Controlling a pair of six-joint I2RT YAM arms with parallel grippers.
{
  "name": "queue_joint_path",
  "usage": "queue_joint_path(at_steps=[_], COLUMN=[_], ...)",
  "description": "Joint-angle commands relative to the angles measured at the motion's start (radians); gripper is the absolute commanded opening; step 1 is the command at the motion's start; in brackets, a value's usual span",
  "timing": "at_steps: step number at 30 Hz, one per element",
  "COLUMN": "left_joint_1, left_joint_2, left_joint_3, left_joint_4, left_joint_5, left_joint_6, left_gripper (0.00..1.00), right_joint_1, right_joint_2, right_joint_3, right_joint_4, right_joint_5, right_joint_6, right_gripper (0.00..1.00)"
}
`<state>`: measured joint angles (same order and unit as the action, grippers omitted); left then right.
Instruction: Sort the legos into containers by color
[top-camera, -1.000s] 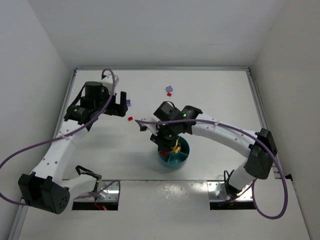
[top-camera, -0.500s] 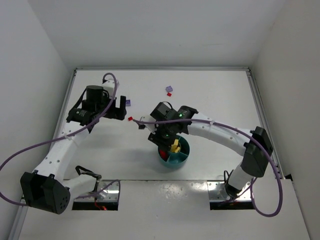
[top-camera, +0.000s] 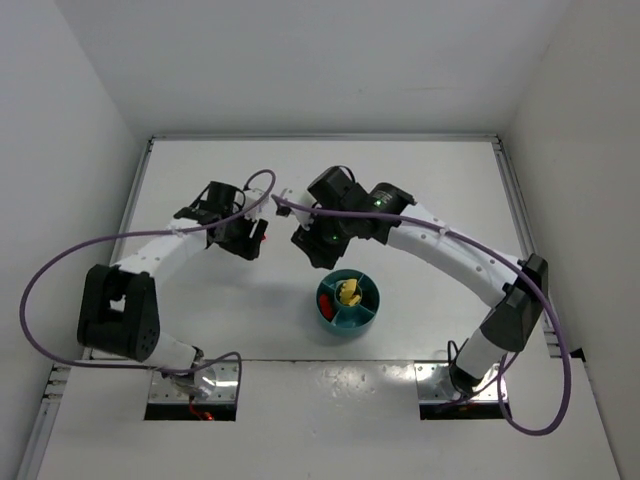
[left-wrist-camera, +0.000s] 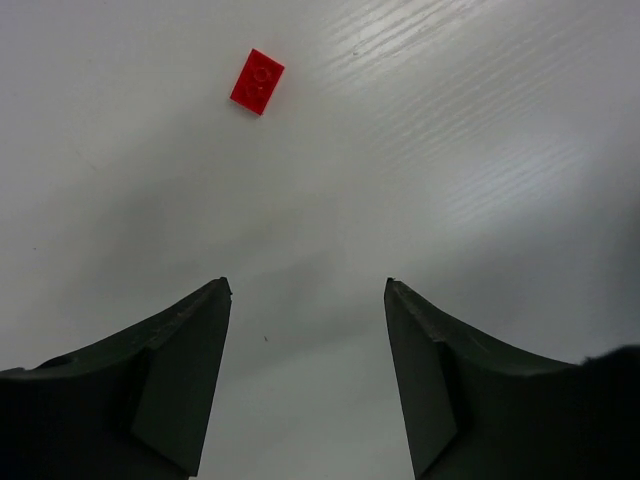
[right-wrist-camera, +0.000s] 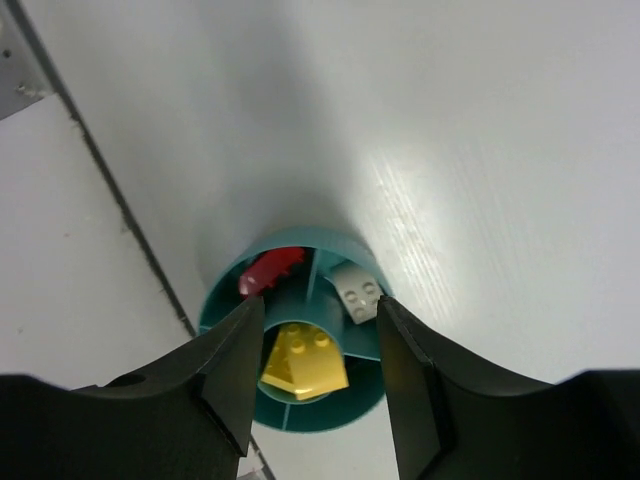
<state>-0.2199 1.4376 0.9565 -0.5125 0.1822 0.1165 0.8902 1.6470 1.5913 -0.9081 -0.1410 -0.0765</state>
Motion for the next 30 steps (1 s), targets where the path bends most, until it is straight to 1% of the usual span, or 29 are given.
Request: queue_joint_path(at_steps=[1,4,5,9,15,20,25,28,29,30], left_joint_1=[-0.028,-0.038,-0.038,-0.047,-0.047,-0.047,-0.056,-0.056,-0.067,-0.067], left_joint_2=[0.058,0.145,0.188,0.270,0.394,0.461,0.495,0.506,0.506,0.515], left_joint_3=[0.060,0.106,0.131,0.169,0.246,0.294,0.303,0.312,0.312,0.312], left_joint_4=[0.058,0.078,0.078,0.112,0.123,0.134,0.134,0.134,0.134,0.134], left_joint_5=[-0.047,-0.070,-0.070,-0.079,-0.093,-0.102,-0.102,-0.102,-0.102,-0.102], left_joint_6=[0.048,0.072,0.084,0.106,0.147,0.157,0.167,0.176,0.187,0.187], left_gripper=[0.68,0.62,0.57,0.50,0.49,0.49,0.44,0.34,0.29,0.22], right_joint_1=[-0.059,-0.105,-0.115,-0.166,-0.229,-0.267,-0.298,-0.307,-0.307,-0.307], right_joint_2=[-0.021,-0.030,-0.030,-0.039,-0.039,-0.039,-0.039,-0.039,-0.039,-0.039], right_joint_3=[0.029,0.019,0.019,0.019,0.019,0.019,0.019,0.019,0.019,0.019], right_joint_4=[0.015,0.025,0.025,0.025,0.025,0.025,0.025,0.025,0.025,0.025], right_joint_5=[0.035,0.035,0.026,0.015,-0.005,-0.023,-0.041,-0.042,-0.042,-0.042], right_joint_6=[-0.006,-0.006,0.003,0.012,0.012,0.012,0.021,0.021,0.021,0.021], right_gripper=[0.49,0.49,0.49,0.49,0.49,0.49,0.49,0.49,0.49,0.49])
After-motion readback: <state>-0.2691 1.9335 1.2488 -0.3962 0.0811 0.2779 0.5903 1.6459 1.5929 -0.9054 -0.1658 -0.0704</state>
